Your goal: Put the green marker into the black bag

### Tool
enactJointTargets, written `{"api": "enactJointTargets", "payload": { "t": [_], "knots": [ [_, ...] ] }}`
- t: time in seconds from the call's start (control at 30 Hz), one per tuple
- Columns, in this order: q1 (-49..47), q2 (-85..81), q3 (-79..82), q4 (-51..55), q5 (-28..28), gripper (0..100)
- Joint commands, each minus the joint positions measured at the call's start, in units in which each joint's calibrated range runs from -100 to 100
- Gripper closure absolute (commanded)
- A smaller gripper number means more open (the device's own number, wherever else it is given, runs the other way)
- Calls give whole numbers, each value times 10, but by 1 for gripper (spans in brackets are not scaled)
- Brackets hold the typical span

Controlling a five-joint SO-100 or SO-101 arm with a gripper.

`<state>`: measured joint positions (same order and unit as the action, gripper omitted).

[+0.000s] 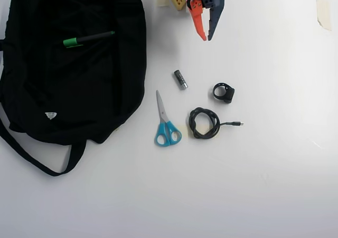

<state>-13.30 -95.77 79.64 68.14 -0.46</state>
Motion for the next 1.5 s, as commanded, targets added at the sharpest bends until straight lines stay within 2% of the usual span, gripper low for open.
{"api": "enactJointTargets", "payload": {
  "t": [0.0, 0.4, 0.73, 1.47],
  "knots": [
    [22, -32, 45, 14, 7, 98],
    [36, -37, 196, 31, 2, 98],
    [97, -37, 196, 49, 1, 98],
    [98, -35, 196, 49, 1, 98]
  ]
}}
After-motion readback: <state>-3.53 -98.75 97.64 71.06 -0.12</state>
